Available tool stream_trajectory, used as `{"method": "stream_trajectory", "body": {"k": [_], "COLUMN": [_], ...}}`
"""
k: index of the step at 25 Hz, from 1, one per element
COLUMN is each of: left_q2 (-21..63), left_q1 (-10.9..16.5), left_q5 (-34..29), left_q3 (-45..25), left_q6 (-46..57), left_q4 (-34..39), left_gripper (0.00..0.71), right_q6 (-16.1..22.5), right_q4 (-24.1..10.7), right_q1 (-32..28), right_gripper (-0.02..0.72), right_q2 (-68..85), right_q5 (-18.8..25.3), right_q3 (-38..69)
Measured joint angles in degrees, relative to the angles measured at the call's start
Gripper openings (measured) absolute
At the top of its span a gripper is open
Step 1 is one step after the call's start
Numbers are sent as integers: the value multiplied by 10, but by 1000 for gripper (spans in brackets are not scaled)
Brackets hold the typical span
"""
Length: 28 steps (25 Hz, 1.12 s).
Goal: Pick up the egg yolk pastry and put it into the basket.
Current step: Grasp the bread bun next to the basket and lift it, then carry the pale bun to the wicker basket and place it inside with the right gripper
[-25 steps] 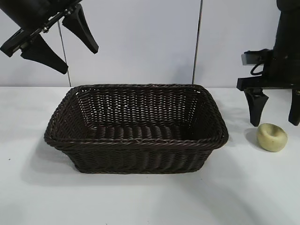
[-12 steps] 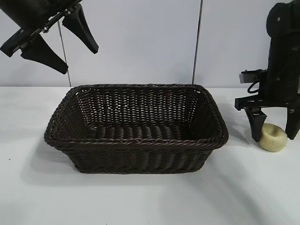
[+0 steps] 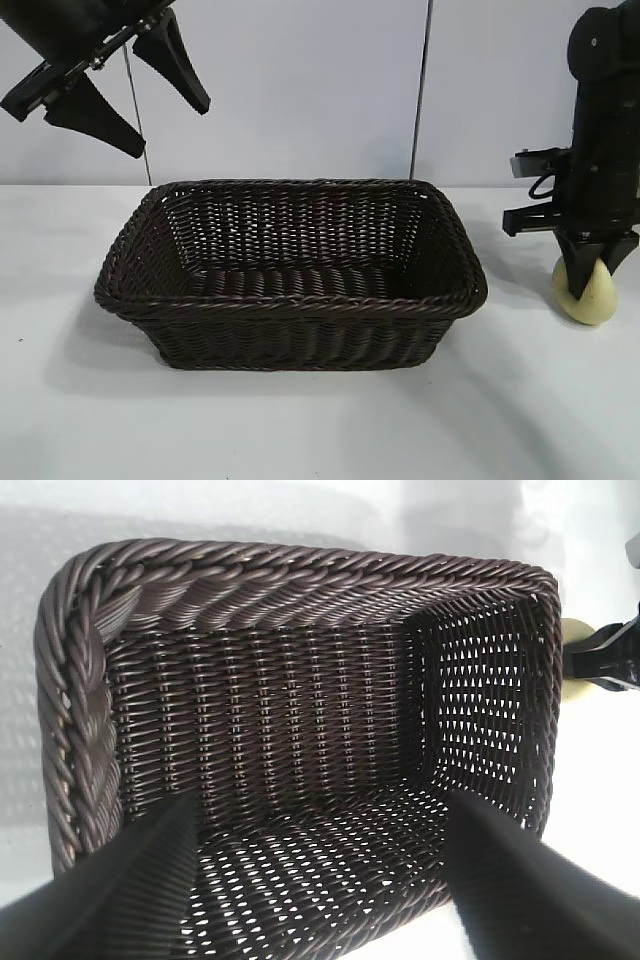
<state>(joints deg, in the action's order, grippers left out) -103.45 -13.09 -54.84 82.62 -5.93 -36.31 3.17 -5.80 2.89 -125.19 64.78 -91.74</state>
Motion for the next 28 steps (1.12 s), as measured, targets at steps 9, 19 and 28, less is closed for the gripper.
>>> {"method": "stream_trajectory", "body": {"k": [9,19,28], "left_q2": [0,0,0], "left_q1": [0,0,0], "left_q5": [0,-3,-8], "left_q3": [0,0,0], "left_q6": [0,0,0], "left_q4": [0,0,0], "left_gripper": [508,508,508], "right_q6": [-36,-52,-59], "right_q4": [49,136,159], "right_q1": [0,7,98], "right_gripper": [65,63,63], "right_q2": [122,207,210], "right_q5": [27,41,36], "right_q3": [1,1,1]}}
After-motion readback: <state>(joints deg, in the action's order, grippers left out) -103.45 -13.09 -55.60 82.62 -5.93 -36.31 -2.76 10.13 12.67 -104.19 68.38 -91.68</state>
